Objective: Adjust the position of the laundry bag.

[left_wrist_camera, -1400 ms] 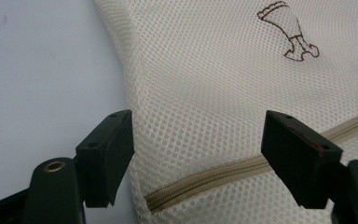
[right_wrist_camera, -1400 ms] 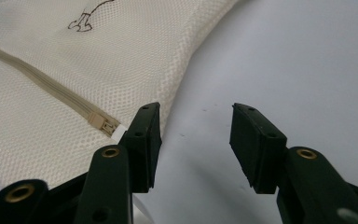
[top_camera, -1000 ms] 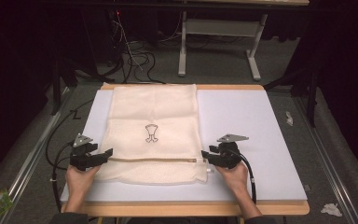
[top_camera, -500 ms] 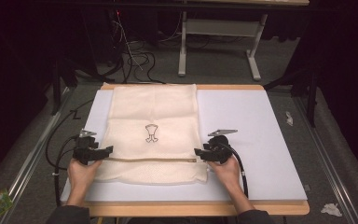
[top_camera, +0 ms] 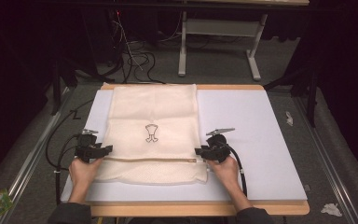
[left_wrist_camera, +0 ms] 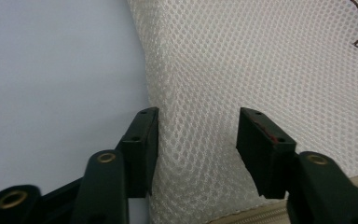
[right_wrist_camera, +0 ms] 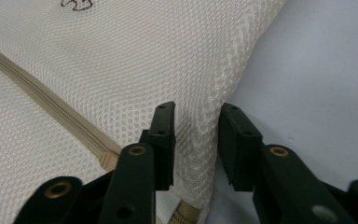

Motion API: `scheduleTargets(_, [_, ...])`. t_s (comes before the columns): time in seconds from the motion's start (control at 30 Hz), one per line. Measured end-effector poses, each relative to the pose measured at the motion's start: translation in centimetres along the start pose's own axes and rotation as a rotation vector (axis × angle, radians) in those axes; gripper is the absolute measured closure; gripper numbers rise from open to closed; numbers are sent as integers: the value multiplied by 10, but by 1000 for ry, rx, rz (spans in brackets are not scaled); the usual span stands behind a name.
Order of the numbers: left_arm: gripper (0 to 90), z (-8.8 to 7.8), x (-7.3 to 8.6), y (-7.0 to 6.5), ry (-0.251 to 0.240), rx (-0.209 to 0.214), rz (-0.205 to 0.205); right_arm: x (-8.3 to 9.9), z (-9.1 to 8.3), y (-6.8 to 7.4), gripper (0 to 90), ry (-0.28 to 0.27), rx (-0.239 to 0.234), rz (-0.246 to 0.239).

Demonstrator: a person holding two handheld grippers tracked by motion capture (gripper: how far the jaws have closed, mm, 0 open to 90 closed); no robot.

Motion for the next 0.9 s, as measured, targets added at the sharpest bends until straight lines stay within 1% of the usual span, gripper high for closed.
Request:
scheduleTargets(0.03, [519,0,0,0,1,1,1,0,0,0,726,0,0,0])
scheduleTargets(0.1, [561,0,0,0,2,3,1,0,0,0,764,-1,-1,-12])
scheduleTargets(0.13, [593,0,0,0,3,7,1,-1,0,0,784,2,-3,-18])
scheduleTargets(0.17, [650,1,0,0,6,9,3,-1,0,1,816,0,-9,-19])
scheduleTargets(0.2, [685,1,0,1,7,11,4,-1,0,1,829,-2,-10,-24])
scheduleTargets(0.23, [685,1,0,1,7,13,2,-1,0,1,829,-2,-10,-24])
scheduleTargets(0.33, [801,-1,0,3,4,24,7,-2,-1,2,857,0,-8,-39])
scheduleTargets(0.37, [816,-2,0,3,5,31,7,-2,-1,2,861,-1,-8,-47])
scheduleTargets(0.43, [838,-3,-1,3,-6,32,6,-2,-1,3,868,-2,-8,-54])
scheduleTargets(0.53, [851,-5,-2,2,-25,32,12,-3,-3,2,872,-17,-13,-67])
scheduleTargets(0.7, [860,-10,-5,2,-54,44,5,-4,-7,2,874,-38,-14,-69])
scheduleTargets(0.8, [861,-11,-5,1,-59,47,11,-5,-8,2,875,-44,-13,-70])
scheduleTargets(0.9, [862,-12,-8,-2,-64,42,33,-5,-10,1,875,-51,-11,-74])
Point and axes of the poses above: each handheld gripper's, and its own axes: z roughly forward along the jaws, x roughly out of its underside, y roughly to its left, the point moved 7 cm from there along z, roughly forward along the jaws, and after that the axes turned 2 degrees about y, right-handed, at the moved point
